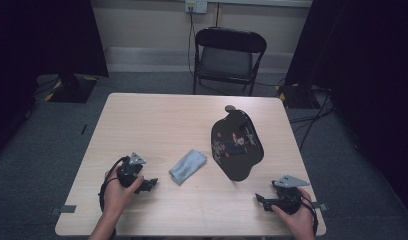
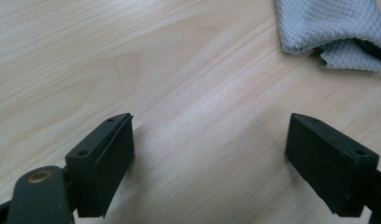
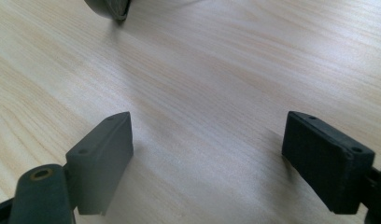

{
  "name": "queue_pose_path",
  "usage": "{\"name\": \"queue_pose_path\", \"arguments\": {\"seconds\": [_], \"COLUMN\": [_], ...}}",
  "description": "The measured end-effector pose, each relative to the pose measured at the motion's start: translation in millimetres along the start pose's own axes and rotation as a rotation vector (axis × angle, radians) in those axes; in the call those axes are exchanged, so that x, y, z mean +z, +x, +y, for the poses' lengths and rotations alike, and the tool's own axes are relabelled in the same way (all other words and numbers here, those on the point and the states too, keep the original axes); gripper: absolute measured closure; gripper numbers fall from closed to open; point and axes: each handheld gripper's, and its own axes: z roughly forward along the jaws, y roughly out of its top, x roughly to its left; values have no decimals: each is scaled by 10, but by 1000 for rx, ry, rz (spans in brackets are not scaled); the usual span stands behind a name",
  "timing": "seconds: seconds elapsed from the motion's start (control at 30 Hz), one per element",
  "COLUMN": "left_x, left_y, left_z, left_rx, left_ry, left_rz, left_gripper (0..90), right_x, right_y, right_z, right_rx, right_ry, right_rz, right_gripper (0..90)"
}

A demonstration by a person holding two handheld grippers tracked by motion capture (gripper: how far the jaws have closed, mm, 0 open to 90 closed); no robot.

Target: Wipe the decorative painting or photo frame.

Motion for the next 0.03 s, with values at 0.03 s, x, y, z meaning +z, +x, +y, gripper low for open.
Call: {"name": "queue_pose_path", "arguments": {"seconds": [0.03], "left_x": [2], "left_y": [-2], "left_z": [-3], "left_rx": [6], "left_ry": [-2], "left_rz": [3], "left_gripper": [154], "right_x": [0], "right_y": [0], "right_z": [0], "right_rx": [0], "right_ry": [0], "right_rz": [0], "right_gripper": [160]}}
